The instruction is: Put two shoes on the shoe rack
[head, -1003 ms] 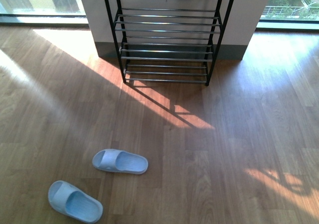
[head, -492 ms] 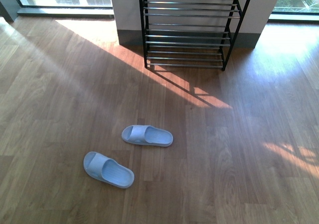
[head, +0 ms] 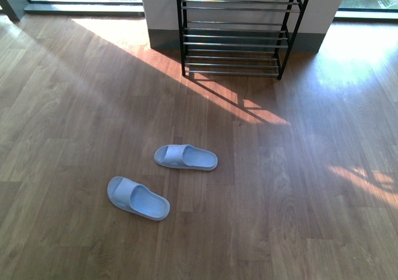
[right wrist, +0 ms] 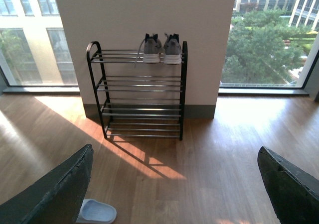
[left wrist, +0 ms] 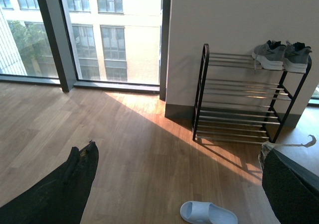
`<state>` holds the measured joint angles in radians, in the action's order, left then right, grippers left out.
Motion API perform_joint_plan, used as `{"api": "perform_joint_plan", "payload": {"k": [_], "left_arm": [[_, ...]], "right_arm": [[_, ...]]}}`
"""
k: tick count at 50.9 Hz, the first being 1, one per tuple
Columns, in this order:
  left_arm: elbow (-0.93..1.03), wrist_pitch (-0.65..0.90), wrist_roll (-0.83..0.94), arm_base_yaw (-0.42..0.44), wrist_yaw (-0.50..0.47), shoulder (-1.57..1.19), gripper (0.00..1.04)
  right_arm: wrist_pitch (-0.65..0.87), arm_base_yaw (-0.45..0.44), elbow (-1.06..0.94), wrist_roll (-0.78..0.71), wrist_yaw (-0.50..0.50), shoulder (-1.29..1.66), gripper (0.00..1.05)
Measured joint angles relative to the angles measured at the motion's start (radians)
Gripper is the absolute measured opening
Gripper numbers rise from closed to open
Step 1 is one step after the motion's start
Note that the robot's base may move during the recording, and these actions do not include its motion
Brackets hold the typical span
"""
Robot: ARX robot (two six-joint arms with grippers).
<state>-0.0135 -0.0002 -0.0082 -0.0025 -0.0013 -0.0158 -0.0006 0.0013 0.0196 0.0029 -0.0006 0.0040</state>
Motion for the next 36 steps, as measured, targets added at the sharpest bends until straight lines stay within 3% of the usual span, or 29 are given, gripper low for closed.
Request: {"api": "perform_joint_plan", "payload": {"k": [36], "left_arm": [[0.000,0.000,0.001,0.000,0.001,0.000,0.95]], "right_arm": [[0.000,0.000,0.000,0.000,0.001,0.000,0.96]]}}
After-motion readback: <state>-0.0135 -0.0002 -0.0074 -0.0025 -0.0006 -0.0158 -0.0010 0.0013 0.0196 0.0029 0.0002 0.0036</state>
